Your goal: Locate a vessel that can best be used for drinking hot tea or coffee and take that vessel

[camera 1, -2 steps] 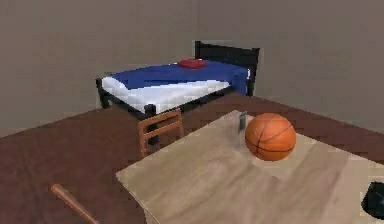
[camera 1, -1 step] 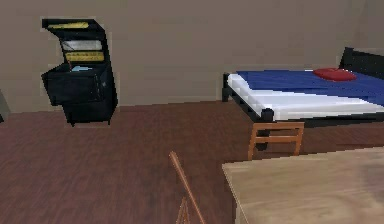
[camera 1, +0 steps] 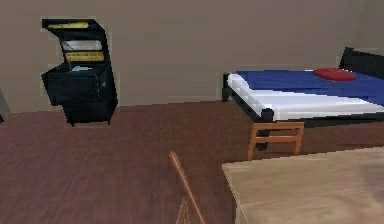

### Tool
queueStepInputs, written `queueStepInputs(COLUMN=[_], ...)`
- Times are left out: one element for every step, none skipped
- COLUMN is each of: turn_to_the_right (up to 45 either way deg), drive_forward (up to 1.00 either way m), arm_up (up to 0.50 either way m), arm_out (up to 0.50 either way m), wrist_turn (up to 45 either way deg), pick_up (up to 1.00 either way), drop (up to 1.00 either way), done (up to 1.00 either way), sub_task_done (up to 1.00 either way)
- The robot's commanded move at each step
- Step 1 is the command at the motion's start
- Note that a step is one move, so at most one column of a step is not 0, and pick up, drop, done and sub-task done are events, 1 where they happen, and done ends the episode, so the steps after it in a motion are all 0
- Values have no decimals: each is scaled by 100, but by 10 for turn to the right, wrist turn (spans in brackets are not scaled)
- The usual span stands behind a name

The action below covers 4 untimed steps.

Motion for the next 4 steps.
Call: queueStepInputs(turn_to_the_right=[0,0,0,0], drive_forward=[0,0,0,0], arm_up=[38,0,0,0], arm_out=[0,50,0,0], wrist_turn=[0,0,450,450], pick_up=[0,0,0,0], drop=[0,0,0,0], done=[0,0,0,0], sub_task_done=[0,0,0,0])
